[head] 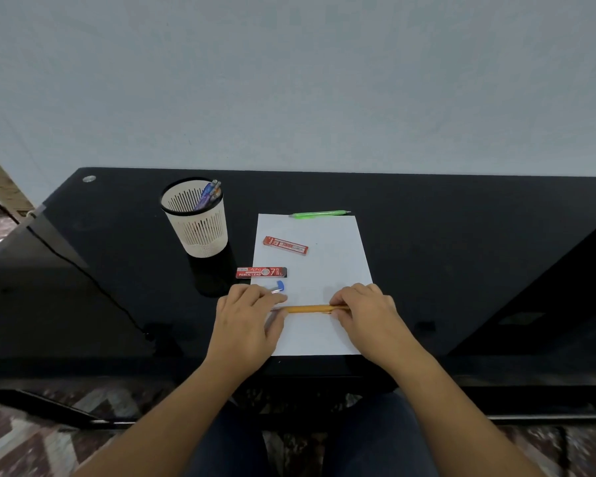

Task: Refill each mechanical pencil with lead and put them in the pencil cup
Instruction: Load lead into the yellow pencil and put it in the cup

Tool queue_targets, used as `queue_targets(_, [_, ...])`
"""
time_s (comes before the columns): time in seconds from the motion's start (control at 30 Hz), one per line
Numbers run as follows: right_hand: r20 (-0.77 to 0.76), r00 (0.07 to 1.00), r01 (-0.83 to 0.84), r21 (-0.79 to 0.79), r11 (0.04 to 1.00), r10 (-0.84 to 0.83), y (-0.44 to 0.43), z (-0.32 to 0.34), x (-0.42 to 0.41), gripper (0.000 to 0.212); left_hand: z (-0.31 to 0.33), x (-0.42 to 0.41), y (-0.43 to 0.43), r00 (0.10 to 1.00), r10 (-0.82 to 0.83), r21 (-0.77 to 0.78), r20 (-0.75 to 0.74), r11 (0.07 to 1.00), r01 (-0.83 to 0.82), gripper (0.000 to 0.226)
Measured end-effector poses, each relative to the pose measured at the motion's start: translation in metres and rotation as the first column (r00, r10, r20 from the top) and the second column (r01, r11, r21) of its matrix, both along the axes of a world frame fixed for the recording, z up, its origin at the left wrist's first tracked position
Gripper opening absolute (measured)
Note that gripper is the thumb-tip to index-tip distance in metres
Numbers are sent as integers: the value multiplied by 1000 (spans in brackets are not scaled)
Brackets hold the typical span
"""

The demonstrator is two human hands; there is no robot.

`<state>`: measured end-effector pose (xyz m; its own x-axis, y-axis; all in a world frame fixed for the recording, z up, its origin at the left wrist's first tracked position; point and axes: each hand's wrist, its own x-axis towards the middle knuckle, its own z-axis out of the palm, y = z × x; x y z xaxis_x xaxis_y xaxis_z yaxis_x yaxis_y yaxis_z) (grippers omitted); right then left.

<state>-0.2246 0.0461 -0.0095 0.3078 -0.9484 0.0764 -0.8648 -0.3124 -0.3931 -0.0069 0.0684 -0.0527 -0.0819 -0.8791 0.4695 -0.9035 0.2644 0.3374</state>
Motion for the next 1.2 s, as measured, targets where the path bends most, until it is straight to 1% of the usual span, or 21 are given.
queue_targets(0.1, [79, 997, 7, 2, 1000, -7, 3, 1, 3, 15, 0, 0, -1, 1000, -1, 20, -11, 1000, 1, 33])
queue_targets(0.17, [154, 988, 12, 10, 1000, -14, 5, 1, 5, 14, 0, 1, -1, 1000, 13, 25, -25, 1000, -13, 27])
queue_targets(0.23, [223, 975, 17, 15, 1000, -20, 8, 2, 6, 14, 0, 1, -1, 999, 25, 12, -44, 1000, -24, 25])
queue_targets(0.33, [288, 957, 18, -4, 1000, -16, 11, 4, 7, 16, 1, 0, 1, 998, 32, -35, -57, 999, -34, 27])
queue_targets(0.47, [455, 890, 48, -10, 999, -38, 13, 16, 7, 15, 3, -1, 2, 999, 23, -46, -47, 999, -25, 27])
queue_targets(0.53, [496, 867, 59, -6, 998, -48, 12, 24, 7, 16, 4, -1, 2, 999, 18, -44, -50, 999, -20, 27])
queue_targets(0.63, [521, 851, 65, 20, 998, -66, 11, 31, 6, 16, 6, -1, 4, 1000, 0, -64, -29, 998, -1, 32])
queue_targets(0.77, [561, 819, 82, 92, 992, -119, 14, 28, 8, 15, 5, -2, 5, 998, -36, -158, 48, 986, 43, 37])
queue_targets(0.87, [562, 816, 79, 121, 990, -134, 16, 22, 12, 15, 2, -2, 4, 994, -55, -209, 94, 975, 74, 36])
queue_targets(1.0, [573, 811, 62, 120, 991, -120, 18, 18, 14, 14, 1, -2, 3, 992, -70, -235, 108, 967, 94, 31])
queue_targets(1.1, [543, 835, 47, 94, 994, -91, 18, 14, 14, 14, 1, -2, 2, 995, -66, -224, 79, 971, 82, 30])
queue_targets(1.13, [509, 858, 45, 61, 997, -70, 17, 12, 13, 16, 2, -1, 2, 996, -55, -210, 63, 975, 67, 30])
queue_targets(1.2, [411, 911, 31, -55, 998, -6, 15, 7, 10, 21, 3, -1, 2, 998, -33, -183, 48, 982, 41, 31])
